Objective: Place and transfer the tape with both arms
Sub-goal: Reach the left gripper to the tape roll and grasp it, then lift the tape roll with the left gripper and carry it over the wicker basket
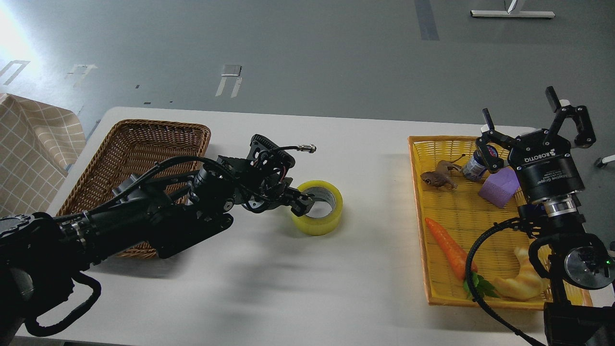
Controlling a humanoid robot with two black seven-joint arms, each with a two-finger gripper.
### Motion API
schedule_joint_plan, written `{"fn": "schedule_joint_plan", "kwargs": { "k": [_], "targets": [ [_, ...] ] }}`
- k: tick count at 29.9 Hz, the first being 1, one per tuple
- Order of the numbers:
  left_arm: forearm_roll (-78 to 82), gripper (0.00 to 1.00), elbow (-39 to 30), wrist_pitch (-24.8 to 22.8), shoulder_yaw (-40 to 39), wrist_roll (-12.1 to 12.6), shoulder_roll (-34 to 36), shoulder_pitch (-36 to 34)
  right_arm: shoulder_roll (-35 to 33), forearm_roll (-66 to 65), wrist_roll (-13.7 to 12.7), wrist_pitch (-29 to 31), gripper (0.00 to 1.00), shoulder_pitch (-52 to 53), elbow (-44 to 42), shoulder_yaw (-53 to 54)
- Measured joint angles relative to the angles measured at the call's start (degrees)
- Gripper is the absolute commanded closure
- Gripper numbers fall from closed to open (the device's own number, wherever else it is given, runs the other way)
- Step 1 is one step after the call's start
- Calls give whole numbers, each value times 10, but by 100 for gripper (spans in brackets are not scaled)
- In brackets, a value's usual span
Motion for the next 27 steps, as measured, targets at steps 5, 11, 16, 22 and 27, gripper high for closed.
{"fn": "schedule_joint_plan", "kwargs": {
  "k": [5,11,16,22,27],
  "targets": [
    [-2,100,6,3,5,-15,4,2,0,0,0,0,0,0,0,0],
    [-8,100,0,25,-5,-40,12,-32,0,0,0,0,0,1,-1,-1],
    [-73,100,-11,27,-6,-44,50,-94,0,0,0,0,0,0,-1,-1],
    [-108,100,-12,28,-3,-57,127,-137,0,0,0,0,0,-1,-1,-1],
    [-108,100,-12,28,1,-69,198,-136,0,1,0,0,0,-1,-2,-1]
  ]
}}
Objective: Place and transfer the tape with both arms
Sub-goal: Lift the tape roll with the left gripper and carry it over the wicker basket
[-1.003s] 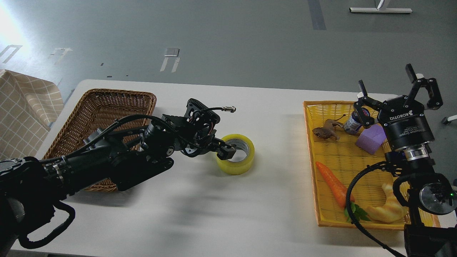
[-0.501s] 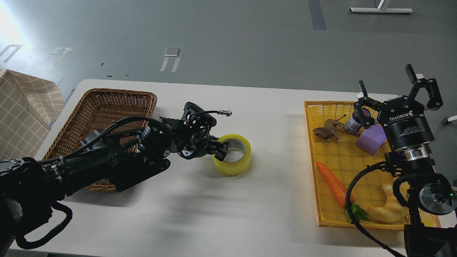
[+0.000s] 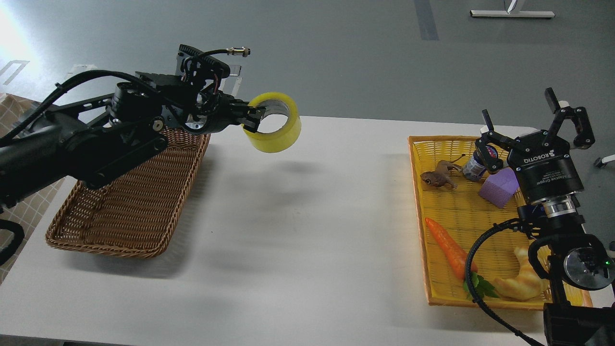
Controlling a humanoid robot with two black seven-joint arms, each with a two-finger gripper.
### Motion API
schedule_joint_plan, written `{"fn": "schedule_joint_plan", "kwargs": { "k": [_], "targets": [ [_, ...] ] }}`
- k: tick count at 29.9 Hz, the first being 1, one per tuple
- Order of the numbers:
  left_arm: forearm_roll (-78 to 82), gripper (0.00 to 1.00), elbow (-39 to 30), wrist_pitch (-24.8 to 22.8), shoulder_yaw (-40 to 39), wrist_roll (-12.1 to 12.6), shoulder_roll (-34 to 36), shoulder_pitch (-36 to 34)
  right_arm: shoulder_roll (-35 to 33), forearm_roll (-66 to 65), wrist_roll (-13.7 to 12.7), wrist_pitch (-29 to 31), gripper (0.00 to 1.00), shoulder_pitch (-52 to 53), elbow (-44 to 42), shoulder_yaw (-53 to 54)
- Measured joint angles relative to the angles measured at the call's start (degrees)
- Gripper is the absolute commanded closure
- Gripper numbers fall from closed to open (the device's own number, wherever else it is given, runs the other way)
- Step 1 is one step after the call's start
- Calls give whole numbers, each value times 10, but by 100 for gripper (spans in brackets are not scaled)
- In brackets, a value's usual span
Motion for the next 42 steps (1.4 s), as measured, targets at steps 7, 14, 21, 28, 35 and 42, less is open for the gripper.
{"fn": "schedule_joint_plan", "kwargs": {
  "k": [7,14,21,28,35,42],
  "targets": [
    [0,100,5,17,10,-28,78,14,0,0,0,0,0,-1,0,-1],
    [6,100,10,43,12,-44,133,65,0,0,0,0,0,-3,0,-1],
    [7,100,18,72,12,-65,182,118,0,0,0,0,0,-3,-1,-2],
    [7,100,29,93,12,-79,202,158,0,1,0,0,0,-9,0,-3],
    [7,100,46,115,12,-79,207,200,0,1,0,0,0,-14,0,-4],
    [7,100,71,135,12,-80,207,235,0,1,0,0,0,-15,0,-4]
  ]
}}
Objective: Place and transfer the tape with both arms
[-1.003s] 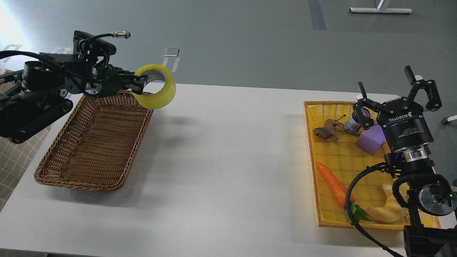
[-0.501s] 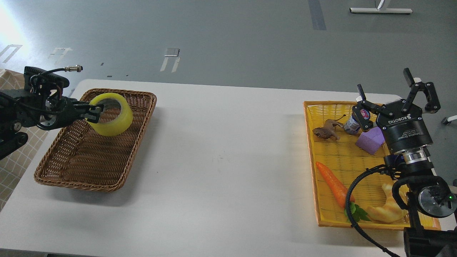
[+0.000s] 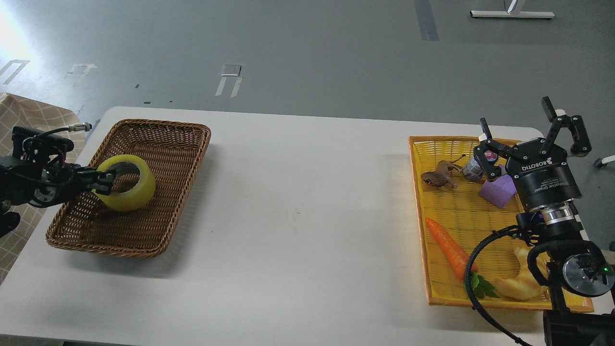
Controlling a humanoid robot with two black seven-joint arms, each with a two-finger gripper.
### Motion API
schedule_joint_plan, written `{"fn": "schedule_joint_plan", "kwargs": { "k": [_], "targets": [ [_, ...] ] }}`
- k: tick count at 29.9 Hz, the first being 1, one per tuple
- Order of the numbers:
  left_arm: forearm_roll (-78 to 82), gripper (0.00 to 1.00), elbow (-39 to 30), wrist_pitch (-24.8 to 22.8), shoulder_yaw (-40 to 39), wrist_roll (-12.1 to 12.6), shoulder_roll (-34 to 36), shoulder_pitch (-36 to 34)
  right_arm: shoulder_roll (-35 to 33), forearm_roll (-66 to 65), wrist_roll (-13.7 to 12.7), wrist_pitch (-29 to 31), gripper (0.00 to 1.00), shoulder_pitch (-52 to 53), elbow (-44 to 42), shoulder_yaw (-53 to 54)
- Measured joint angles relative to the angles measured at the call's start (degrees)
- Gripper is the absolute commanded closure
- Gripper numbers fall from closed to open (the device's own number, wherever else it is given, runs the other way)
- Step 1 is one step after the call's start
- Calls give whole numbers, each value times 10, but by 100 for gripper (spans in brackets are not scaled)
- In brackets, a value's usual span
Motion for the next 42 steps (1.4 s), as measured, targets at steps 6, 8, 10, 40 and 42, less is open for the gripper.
{"fn": "schedule_joint_plan", "kwargs": {
  "k": [6,8,10,40,42],
  "targets": [
    [0,100,9,2,0,0,-7,9,0,0,0,0,0,0,0,0],
    [0,100,10,2,0,0,-7,9,0,0,0,0,0,0,0,0],
    [0,100,10,2,0,0,-8,9,0,0,0,0,0,0,0,0],
    [-260,13,-70,-17,-13,1,-3,-119,0,0,0,0,0,3,-1,0],
    [-327,13,-89,-24,-17,2,-4,-139,0,-1,0,0,0,5,-1,0]
  ]
}}
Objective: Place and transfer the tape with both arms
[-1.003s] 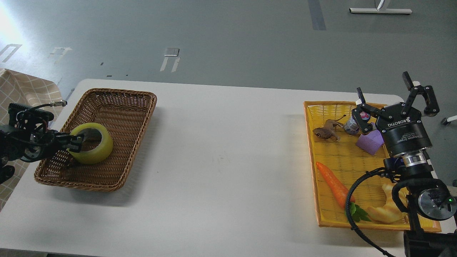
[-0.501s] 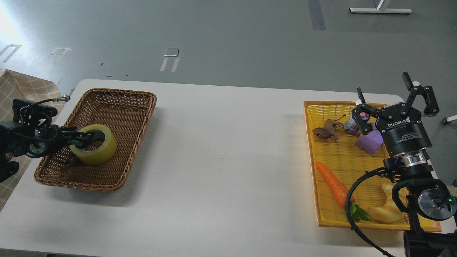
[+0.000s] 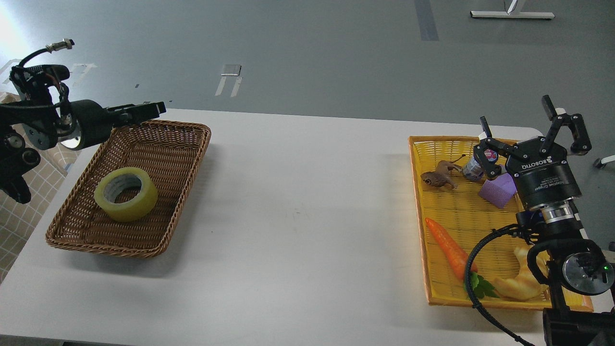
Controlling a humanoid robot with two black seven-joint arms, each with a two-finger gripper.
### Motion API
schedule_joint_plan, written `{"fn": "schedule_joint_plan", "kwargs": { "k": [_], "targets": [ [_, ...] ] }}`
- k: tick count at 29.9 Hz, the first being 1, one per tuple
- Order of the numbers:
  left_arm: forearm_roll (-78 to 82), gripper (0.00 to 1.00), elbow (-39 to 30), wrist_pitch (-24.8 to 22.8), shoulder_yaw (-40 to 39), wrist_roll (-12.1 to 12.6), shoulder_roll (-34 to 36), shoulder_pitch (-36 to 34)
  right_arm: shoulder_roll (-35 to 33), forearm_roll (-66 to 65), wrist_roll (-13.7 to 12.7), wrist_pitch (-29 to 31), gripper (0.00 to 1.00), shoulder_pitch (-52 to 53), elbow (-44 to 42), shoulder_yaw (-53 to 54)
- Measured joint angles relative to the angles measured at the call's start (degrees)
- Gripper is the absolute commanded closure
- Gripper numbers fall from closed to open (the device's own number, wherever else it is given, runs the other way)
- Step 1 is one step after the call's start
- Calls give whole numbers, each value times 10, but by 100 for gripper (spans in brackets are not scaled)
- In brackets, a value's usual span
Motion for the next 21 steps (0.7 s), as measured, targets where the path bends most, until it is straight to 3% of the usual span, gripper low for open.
{"fn": "schedule_joint_plan", "kwargs": {
  "k": [5,14,21],
  "targets": [
    [-201,3,-15,-14,-10,1,-35,-45,0,-4,-3,0,0,18,-1,-3],
    [-436,2,-6,-63,-92,-1,-123,-43,-11,-7,-7,0,0,90,-40,-22],
    [-549,2,-5,-101,-167,-1,-175,4,-35,-7,-7,0,0,145,-76,-58]
  ]
}}
